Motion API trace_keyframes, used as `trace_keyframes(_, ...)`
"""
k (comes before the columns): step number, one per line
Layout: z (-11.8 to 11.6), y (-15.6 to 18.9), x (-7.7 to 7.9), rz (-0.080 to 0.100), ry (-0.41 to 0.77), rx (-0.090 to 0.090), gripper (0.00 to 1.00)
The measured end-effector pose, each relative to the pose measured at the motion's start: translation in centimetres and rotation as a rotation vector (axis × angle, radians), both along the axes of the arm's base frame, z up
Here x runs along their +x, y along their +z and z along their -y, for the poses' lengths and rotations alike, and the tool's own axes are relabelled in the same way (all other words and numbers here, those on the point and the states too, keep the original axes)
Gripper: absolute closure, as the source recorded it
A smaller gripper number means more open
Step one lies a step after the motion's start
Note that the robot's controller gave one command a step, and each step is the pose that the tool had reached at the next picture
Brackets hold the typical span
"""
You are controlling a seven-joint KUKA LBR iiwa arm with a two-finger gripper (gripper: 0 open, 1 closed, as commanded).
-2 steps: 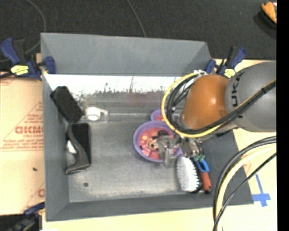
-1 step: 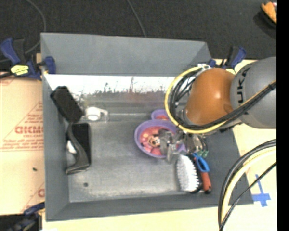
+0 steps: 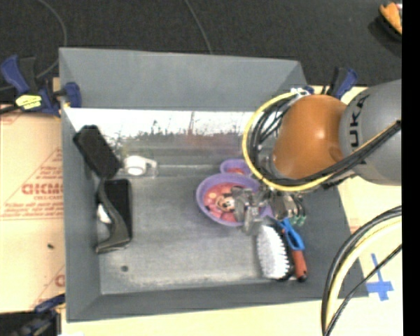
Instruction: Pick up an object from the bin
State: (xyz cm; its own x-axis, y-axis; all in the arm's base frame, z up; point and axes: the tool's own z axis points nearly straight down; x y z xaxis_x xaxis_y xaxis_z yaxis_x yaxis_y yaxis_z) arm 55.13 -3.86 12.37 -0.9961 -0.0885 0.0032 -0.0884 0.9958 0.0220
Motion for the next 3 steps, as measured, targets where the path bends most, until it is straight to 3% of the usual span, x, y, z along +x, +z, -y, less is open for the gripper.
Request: trace_keyframes(3, 0.1, 3.4, 0.1, 0.002, -0.003, -0.001, 1.00)
